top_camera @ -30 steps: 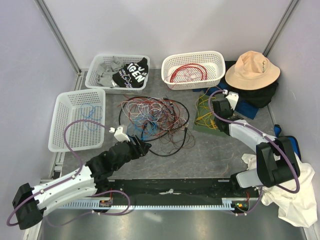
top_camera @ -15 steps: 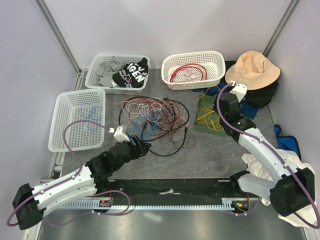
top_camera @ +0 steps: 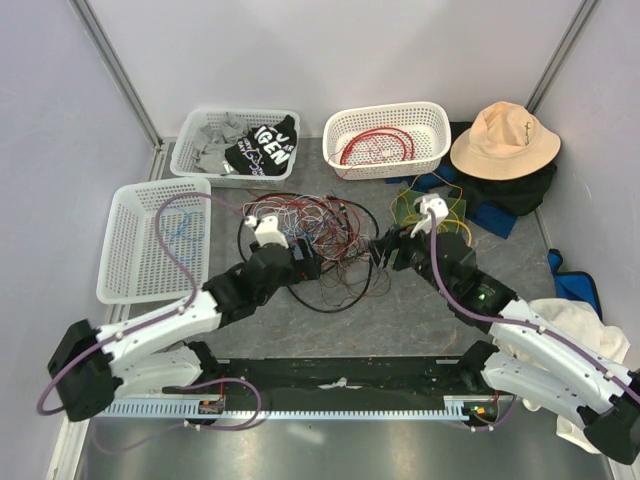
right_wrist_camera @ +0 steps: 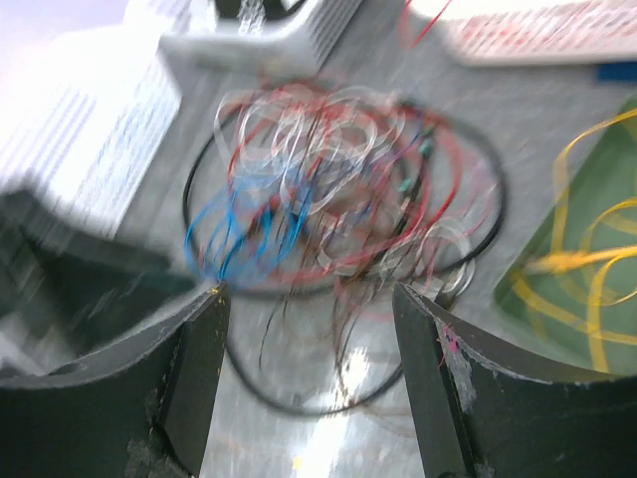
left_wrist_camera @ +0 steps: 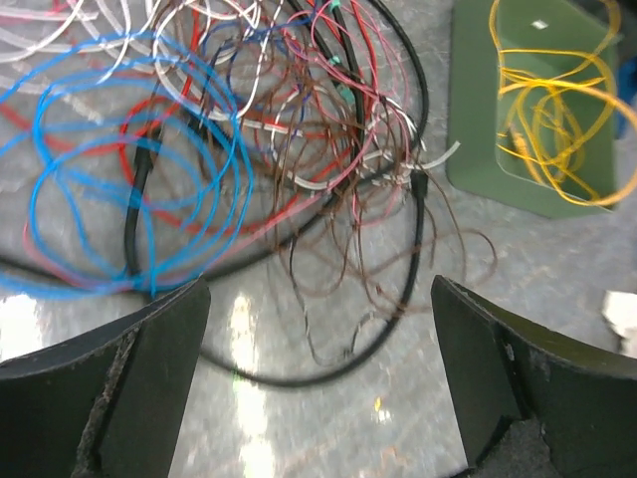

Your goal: Untangle the cables

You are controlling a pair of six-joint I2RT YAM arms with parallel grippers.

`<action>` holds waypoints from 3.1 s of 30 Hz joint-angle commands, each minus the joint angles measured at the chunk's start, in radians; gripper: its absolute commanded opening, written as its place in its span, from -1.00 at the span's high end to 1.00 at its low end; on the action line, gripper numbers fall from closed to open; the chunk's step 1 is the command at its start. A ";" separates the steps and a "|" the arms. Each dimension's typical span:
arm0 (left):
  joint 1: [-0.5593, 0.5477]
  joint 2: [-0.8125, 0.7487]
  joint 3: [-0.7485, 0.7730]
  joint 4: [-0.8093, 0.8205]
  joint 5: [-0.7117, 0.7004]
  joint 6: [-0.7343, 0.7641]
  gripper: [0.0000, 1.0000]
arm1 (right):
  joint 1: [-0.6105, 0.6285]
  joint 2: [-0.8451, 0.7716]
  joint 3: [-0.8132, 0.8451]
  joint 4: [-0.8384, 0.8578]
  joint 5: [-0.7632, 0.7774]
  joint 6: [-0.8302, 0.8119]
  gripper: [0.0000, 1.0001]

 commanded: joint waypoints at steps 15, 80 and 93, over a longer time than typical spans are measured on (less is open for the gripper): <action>0.237 0.840 0.741 -0.087 0.063 0.097 -0.57 | 0.042 -0.273 -0.164 0.029 -0.052 0.007 -0.47; 0.339 0.394 0.417 -0.169 0.154 0.155 -0.99 | 0.041 0.237 -0.046 0.313 -0.049 0.046 -0.54; 0.252 0.877 0.699 -0.049 0.086 0.051 -0.99 | 0.042 0.015 -0.144 0.206 0.019 0.040 -0.54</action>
